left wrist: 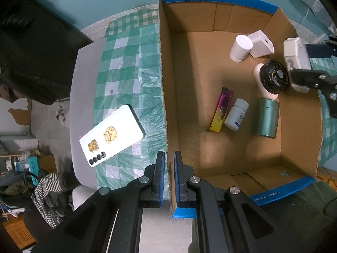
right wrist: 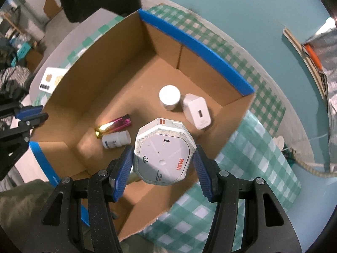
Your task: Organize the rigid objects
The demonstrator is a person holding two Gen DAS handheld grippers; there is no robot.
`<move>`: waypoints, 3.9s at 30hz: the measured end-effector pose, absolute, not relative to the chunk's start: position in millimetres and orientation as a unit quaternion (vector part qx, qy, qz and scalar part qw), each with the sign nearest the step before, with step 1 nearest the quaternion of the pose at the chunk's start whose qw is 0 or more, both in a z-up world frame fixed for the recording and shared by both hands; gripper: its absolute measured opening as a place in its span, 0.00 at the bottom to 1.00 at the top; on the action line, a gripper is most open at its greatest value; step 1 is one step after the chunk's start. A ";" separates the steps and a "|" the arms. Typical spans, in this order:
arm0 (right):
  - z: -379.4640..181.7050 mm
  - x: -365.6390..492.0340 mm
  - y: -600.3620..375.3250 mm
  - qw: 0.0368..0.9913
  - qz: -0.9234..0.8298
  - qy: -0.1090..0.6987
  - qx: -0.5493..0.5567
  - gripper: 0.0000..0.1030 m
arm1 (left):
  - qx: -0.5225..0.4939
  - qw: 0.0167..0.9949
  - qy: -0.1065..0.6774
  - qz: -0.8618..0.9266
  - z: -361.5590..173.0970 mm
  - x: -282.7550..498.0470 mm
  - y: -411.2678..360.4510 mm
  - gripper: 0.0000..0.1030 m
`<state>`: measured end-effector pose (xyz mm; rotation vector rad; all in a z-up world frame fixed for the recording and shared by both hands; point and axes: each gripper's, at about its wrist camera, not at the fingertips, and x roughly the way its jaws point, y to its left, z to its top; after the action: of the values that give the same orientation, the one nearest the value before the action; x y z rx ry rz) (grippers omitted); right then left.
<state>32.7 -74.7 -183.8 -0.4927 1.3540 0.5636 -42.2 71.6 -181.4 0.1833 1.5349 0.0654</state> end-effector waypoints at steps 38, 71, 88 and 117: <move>-99.5 38.3 -134.2 0.795 0.173 0.572 -0.100 0.59 | 0.085 0.774 0.627 0.029 -113.2 -21.8 60.2 0.34; -7.2 4.8 -204.1 0.893 0.069 0.445 -0.013 0.67 | 0.115 0.894 0.432 0.016 16.9 -24.3 1.0 0.98; -0.6 8.4 -207.8 0.896 0.059 0.439 -0.024 0.67 | 0.101 0.892 0.440 0.030 19.0 -21.7 2.3 0.98; -3.1 15.9 -203.8 0.895 0.061 0.441 -0.026 0.67 | 0.106 0.893 0.437 0.026 21.4 -18.0 0.7 0.99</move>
<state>15.9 -203.8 -3.1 -0.0536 0.9147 0.1265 -18.0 0.7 21.4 0.2202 0.9062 0.0538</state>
